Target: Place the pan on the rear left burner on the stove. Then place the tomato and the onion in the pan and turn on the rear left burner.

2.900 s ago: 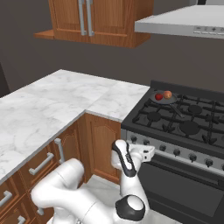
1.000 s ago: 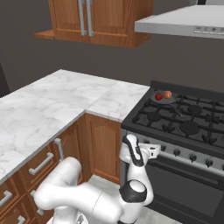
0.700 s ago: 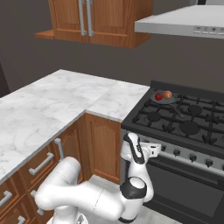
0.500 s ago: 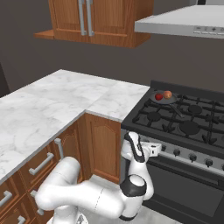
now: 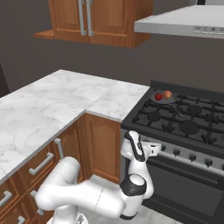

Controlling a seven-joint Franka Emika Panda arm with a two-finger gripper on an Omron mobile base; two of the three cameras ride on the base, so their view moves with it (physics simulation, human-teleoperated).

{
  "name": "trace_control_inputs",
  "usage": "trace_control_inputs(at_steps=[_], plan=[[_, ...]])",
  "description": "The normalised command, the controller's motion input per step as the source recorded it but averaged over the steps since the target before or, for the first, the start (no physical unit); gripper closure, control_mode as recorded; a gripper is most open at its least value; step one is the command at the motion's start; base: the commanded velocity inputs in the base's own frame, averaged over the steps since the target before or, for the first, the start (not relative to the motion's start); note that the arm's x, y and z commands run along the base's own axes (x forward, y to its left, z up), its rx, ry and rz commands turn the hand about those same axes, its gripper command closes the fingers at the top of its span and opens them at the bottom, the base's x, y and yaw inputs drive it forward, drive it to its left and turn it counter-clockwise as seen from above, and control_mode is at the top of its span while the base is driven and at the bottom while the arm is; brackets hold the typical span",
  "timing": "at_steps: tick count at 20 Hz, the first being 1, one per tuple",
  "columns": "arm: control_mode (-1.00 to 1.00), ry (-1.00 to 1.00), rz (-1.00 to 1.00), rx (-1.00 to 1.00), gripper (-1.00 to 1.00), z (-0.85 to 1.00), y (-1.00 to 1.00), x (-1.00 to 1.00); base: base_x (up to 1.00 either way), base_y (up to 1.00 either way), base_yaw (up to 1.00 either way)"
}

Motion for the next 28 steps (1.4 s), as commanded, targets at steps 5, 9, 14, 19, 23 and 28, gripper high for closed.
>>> trace_control_inputs(at_steps=[5,9,14,19,23,28], plan=[[-1.00,0.00,-0.02,0.00,1.00,-0.19,0.00,0.15,0.00,0.00,0.00],[-1.00,0.00,-0.03,0.00,1.00,-0.14,0.00,0.08,0.00,0.00,0.00],[-1.00,0.00,-0.07,-0.01,1.00,-0.10,0.20,0.00,0.00,0.00,0.00],[-1.00,0.00,-0.10,-0.04,1.00,-0.09,0.33,0.01,0.00,0.00,0.00],[-1.00,0.00,-0.06,0.00,1.00,-0.14,0.02,0.04,0.00,0.00,0.00],[-1.00,0.00,0.00,-0.07,1.00,-0.22,-0.02,0.00,0.00,0.00,0.00]])
